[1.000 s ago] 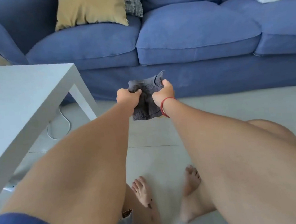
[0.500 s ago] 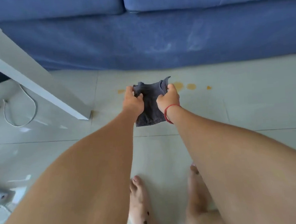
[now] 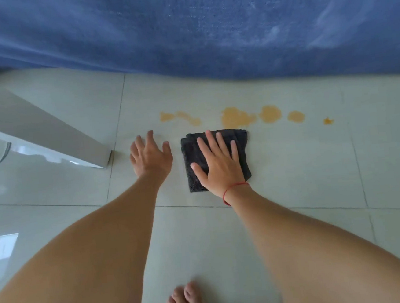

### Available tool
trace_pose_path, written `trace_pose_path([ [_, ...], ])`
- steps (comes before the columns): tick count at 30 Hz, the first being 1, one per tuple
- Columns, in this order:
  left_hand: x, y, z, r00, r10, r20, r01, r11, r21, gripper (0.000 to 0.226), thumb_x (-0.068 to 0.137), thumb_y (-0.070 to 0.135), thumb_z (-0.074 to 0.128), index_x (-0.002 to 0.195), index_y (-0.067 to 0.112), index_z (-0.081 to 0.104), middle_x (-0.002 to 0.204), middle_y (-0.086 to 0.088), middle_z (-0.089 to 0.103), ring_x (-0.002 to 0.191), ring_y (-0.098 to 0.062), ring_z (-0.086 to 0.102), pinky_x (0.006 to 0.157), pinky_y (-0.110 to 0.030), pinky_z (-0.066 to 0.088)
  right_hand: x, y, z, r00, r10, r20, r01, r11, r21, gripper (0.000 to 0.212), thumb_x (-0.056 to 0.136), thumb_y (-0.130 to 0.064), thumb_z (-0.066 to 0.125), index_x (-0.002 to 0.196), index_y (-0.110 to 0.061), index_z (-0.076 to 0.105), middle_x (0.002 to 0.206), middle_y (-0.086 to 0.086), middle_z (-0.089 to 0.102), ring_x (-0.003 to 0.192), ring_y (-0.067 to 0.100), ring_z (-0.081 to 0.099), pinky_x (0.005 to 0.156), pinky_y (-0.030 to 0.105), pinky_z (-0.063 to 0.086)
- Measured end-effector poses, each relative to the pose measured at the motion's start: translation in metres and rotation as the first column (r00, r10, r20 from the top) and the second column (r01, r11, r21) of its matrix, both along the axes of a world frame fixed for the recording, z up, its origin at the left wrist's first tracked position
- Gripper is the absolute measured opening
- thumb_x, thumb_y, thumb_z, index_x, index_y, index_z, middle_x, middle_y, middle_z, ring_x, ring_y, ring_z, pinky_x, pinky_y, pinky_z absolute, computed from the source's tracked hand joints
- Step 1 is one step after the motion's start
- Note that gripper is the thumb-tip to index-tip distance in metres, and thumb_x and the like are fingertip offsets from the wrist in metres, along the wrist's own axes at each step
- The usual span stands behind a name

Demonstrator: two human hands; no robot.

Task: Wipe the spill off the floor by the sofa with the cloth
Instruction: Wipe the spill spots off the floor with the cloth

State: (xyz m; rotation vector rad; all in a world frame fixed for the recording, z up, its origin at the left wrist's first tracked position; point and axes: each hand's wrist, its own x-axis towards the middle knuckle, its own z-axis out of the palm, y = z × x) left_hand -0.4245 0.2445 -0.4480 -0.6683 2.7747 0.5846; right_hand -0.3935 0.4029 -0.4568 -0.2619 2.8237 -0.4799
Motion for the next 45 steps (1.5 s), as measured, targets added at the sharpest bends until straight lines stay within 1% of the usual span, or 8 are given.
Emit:
trace_pose_path([
  [3, -0.014, -0.024, -0.024, 0.992, -0.101, 0.072, 0.108, 0.99, -0.089, 0.066, 0.097, 0.046, 0.03, 0.154, 0.021, 0.009, 0.162, -0.012, -0.003, 0.15, -0.028, -0.004, 0.121, -0.045, 0.001, 0.001, -0.003, -0.023, 0.999, 0.03, -0.02, -0.029, 0.999, 0.021, 0.068, 0.093, -0.055, 0.035, 0.152, -0.027, 0.015, 0.162, -0.002, 0.007, 0.15, 0.023, 0.003, 0.119, 0.048, -0.003],
  [6, -0.018, -0.033, -0.04, 0.983, -0.168, 0.075, 0.175, 0.979, -0.1, 0.066, 0.097, 0.052, 0.021, 0.154, 0.028, -0.002, 0.162, -0.004, -0.012, 0.15, -0.024, -0.011, 0.12, -0.046, -0.006, -0.008, 0.004, -0.036, 0.994, 0.019, -0.105, -0.012, 0.998, 0.062, 0.069, 0.091, -0.06, 0.031, 0.151, -0.03, 0.017, 0.162, -0.005, 0.01, 0.15, 0.023, 0.005, 0.119, 0.047, -0.003],
  [13, -0.017, -0.035, -0.05, 0.988, -0.154, 0.025, 0.156, 0.982, -0.11, 0.065, 0.098, 0.05, 0.022, 0.153, 0.027, -0.003, 0.162, -0.003, -0.012, 0.15, -0.024, -0.012, 0.12, -0.047, -0.008, -0.066, -0.027, -0.042, 0.984, -0.129, -0.124, 0.144, 0.982, 0.12, 0.065, 0.093, -0.055, 0.031, 0.151, -0.03, 0.017, 0.162, 0.0, 0.011, 0.149, 0.031, 0.004, 0.116, 0.057, 0.0],
  [23, -0.02, -0.04, -0.043, 0.971, -0.191, 0.14, 0.202, 0.977, -0.069, 0.065, 0.098, 0.05, 0.017, 0.152, 0.029, -0.012, 0.16, -0.001, -0.021, 0.148, -0.023, -0.02, 0.118, -0.046, -0.012, -0.04, -0.037, -0.042, 0.987, 0.017, -0.163, 0.005, 0.991, 0.134, 0.065, 0.092, -0.051, 0.031, 0.149, -0.023, 0.027, 0.159, -0.001, 0.024, 0.147, 0.027, 0.02, 0.118, 0.053, 0.012],
  [30, -0.024, -0.044, -0.037, 0.954, -0.211, 0.215, 0.22, 0.975, -0.019, 0.065, 0.098, 0.051, 0.016, 0.151, 0.03, -0.016, 0.159, 0.0, -0.027, 0.146, -0.022, -0.024, 0.119, -0.046, -0.015, -0.014, 0.025, -0.037, 0.978, 0.134, -0.162, -0.105, 0.978, 0.178, 0.056, 0.092, -0.04, 0.031, 0.147, -0.027, 0.035, 0.155, -0.005, 0.033, 0.144, 0.026, 0.03, 0.116, 0.046, 0.015],
  [34, -0.025, -0.043, -0.04, 0.958, -0.205, 0.202, 0.215, 0.976, -0.028, 0.065, 0.098, 0.051, 0.017, 0.151, 0.031, -0.015, 0.159, 0.0, -0.025, 0.147, -0.021, -0.024, 0.118, -0.045, -0.015, -0.058, 0.011, -0.038, 0.99, 0.014, -0.143, 0.017, 0.977, 0.211, 0.06, 0.09, -0.044, 0.026, 0.148, -0.028, 0.031, 0.158, -0.001, 0.027, 0.146, 0.03, 0.023, 0.115, 0.055, 0.015],
  [40, -0.025, -0.042, -0.044, 0.96, -0.207, 0.187, 0.219, 0.975, -0.048, 0.065, 0.097, 0.051, 0.015, 0.15, 0.031, -0.017, 0.159, 0.0, -0.027, 0.146, -0.022, -0.025, 0.118, -0.046, -0.015, -0.091, -0.029, -0.044, 0.992, 0.046, -0.117, -0.019, 0.974, 0.226, 0.059, 0.096, -0.051, 0.025, 0.151, -0.032, 0.014, 0.162, 0.0, 0.008, 0.149, 0.031, 0.003, 0.115, 0.061, 0.001],
  [45, -0.027, -0.043, -0.039, 0.949, -0.222, 0.225, 0.225, 0.974, 0.01, 0.064, 0.098, 0.05, 0.015, 0.15, 0.032, -0.018, 0.157, 0.001, -0.029, 0.145, -0.02, -0.027, 0.117, -0.044, -0.017, -0.068, -0.05, -0.041, 0.989, 0.067, -0.131, -0.046, 0.987, 0.154, 0.056, 0.096, -0.047, 0.029, 0.149, -0.031, 0.024, 0.161, -0.002, 0.018, 0.148, 0.029, 0.013, 0.116, 0.059, 0.006],
])
